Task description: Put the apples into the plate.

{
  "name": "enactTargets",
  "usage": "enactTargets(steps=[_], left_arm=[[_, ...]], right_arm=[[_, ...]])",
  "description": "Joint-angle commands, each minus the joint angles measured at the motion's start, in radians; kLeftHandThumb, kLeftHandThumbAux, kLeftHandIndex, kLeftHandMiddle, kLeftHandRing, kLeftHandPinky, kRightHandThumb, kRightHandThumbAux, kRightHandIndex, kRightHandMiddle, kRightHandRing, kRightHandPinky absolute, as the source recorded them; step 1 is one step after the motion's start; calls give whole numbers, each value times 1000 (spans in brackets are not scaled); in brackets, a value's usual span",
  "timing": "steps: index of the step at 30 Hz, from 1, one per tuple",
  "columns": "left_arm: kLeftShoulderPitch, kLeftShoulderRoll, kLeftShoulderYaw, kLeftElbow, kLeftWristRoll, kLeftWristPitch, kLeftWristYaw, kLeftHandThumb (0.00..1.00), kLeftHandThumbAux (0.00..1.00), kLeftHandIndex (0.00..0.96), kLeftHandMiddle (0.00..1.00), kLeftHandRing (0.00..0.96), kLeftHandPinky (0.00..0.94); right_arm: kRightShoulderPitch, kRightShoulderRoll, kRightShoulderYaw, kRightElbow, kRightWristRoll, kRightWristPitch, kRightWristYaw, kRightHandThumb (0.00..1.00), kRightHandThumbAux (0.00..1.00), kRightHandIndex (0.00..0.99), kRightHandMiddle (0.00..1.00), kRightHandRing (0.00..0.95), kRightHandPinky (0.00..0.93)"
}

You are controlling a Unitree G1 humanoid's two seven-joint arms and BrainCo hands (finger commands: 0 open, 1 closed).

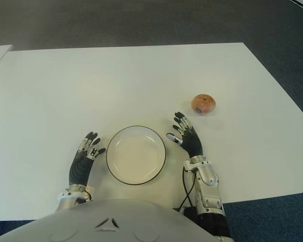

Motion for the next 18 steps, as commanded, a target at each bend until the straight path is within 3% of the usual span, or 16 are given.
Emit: enactTargets(steps=[1,10,12,14,16,18], left_arm=[[7,-24,-26,11,13,5,12,169,534,39,77,96,135],[6,-34,-38,21,25,4,26,153,543,29,52,61,96],[2,-36,-38,28,28,0,31,152,543,28,52,61,106],[-2,-37,-38,33,31,-4,35,152,544,27,54,64,117],[-7,-38,-38,39,38,-4,40,151,550,24,57,70,128],[-12,-40,-40,45,43,-1,44,152,555,21,58,74,131]], right_arm=[[15,-5,-9,31,6,26,7,125,714,0,0,0,0],[32,-14,-18,-52,-25,-2,-17,148,701,0,0,0,0],[22,-12,-18,-47,-64,-58,-39,155,694,0,0,0,0],[2,-15,-12,-37,-130,-127,-74,167,682,1,0,0,0],[-30,-44,6,-87,-278,-210,-129,201,658,0,0,0,5],[-63,-100,2,-86,-395,-309,-164,242,635,0,0,0,17]])
